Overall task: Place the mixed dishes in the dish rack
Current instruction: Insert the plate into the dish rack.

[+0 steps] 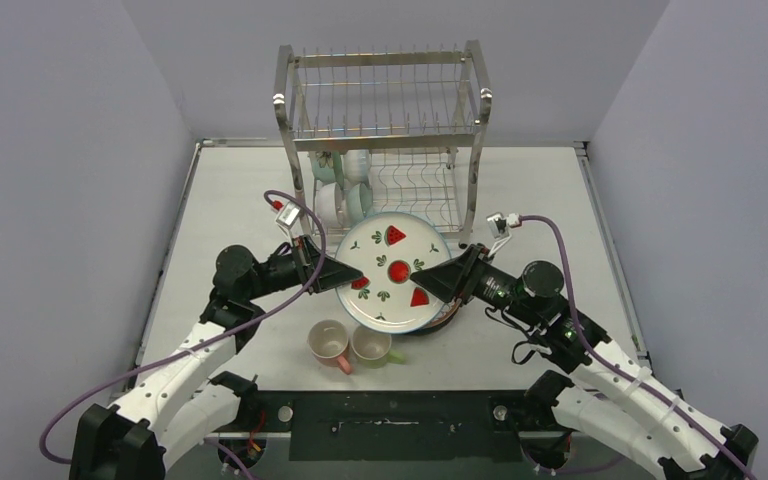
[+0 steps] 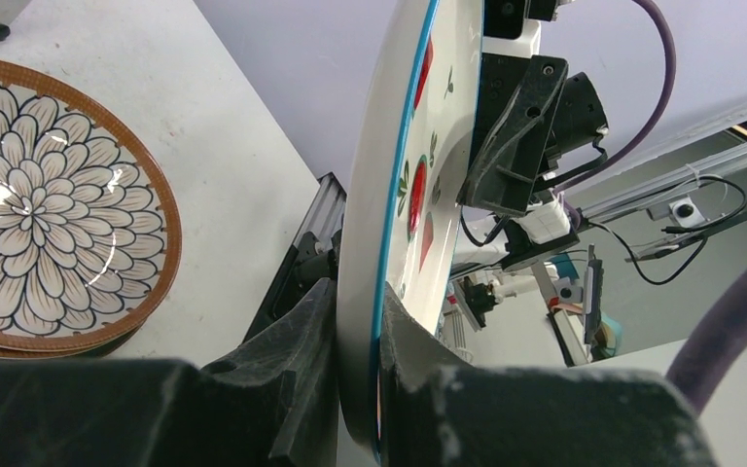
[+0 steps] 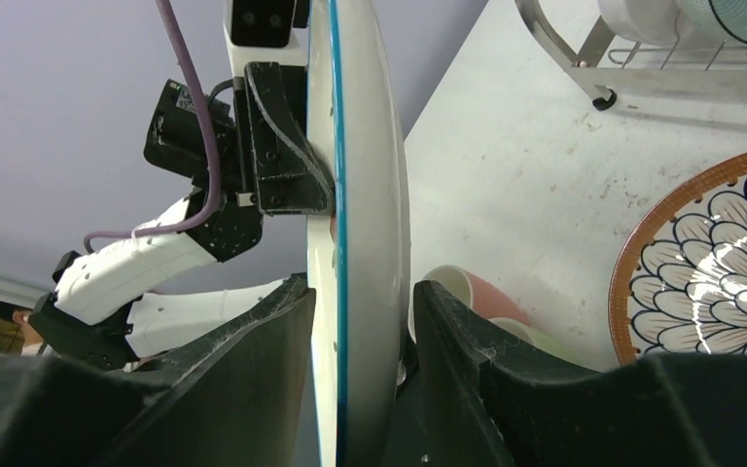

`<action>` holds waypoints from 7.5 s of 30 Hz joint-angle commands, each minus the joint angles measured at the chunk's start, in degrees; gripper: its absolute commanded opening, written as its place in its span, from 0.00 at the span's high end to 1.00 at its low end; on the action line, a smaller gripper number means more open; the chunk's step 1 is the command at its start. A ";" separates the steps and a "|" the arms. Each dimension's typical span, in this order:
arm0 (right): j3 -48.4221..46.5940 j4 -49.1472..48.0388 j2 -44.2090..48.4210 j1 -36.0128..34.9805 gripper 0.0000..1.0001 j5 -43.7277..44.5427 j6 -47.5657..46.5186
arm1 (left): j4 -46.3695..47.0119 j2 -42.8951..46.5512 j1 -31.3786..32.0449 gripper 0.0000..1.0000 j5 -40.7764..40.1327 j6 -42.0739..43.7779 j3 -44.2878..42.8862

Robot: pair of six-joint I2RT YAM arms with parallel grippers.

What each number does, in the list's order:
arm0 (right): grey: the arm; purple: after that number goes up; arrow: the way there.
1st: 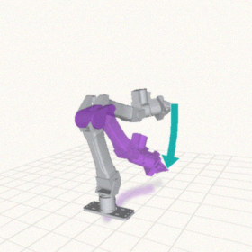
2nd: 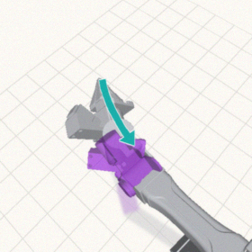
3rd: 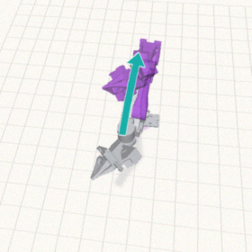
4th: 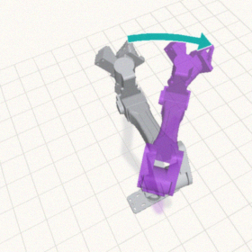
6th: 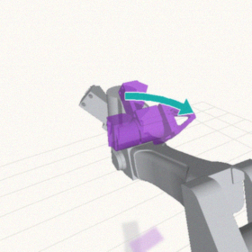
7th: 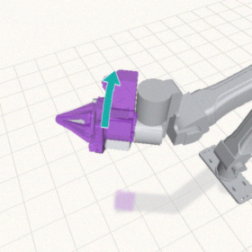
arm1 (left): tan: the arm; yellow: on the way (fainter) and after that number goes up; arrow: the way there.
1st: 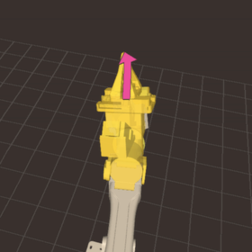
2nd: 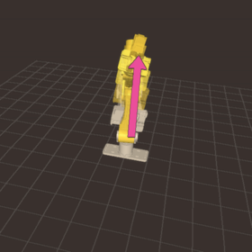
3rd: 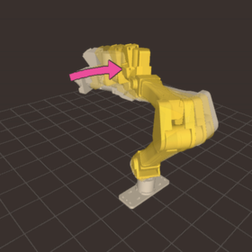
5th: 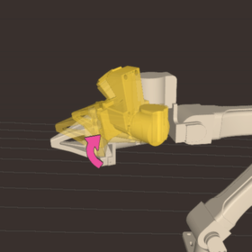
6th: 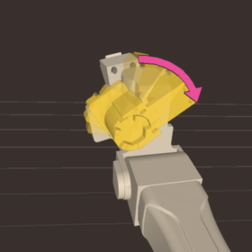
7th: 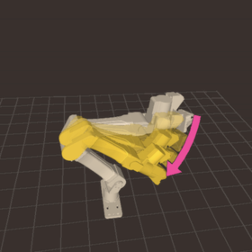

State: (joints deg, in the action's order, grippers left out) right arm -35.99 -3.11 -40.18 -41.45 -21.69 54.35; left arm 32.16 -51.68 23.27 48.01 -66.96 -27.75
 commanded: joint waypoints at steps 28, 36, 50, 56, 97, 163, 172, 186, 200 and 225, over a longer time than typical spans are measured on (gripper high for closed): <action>-0.83 -2.94 2.45 -2.01 1.00 0.20 -0.67 | -6.49 3.84 0.02 1.00 -0.02 7.98 -9.82; -6.62 5.16 2.76 -2.09 1.00 3.88 -4.90 | -11.76 4.39 -0.11 0.59 -1.25 10.88 -11.24; -22.71 18.96 -2.52 -2.22 1.00 14.28 -13.22 | -51.33 7.80 -0.33 0.03 -15.06 33.86 -27.23; -35.08 26.07 -7.53 -2.23 1.00 22.97 -17.46 | -63.99 8.25 -0.32 0.03 -23.78 43.13 -35.81; -79.57 13.27 -44.23 -2.14 1.00 57.58 -26.95 | -65.96 15.73 0.36 0.03 -33.73 54.12 -20.15; -101.48 22.78 -71.31 6.74 1.00 63.27 -53.91 | -66.78 16.79 1.25 0.03 -36.04 55.01 -19.95; -99.55 23.92 -72.01 5.52 1.00 63.07 -53.76 | -66.86 16.76 1.33 0.03 -36.31 55.09 -19.98; -95.87 24.05 -69.95 5.24 0.91 61.99 -50.26 | -66.97 16.96 1.39 0.03 -36.40 55.09 -20.07; -94.19 23.69 -67.28 5.42 0.39 62.56 -49.34 | -67.23 17.21 1.52 0.03 -36.86 55.09 -20.00; -76.82 27.21 -45.60 3.55 0.21 58.14 -39.26 | -67.41 16.05 1.52 0.03 -37.03 54.68 -20.07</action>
State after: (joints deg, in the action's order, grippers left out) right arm -118.13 23.22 -92.16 -37.85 39.75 10.44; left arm -35.46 -35.27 24.62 11.11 -12.82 -47.48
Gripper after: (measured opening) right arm 0.787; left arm 0.971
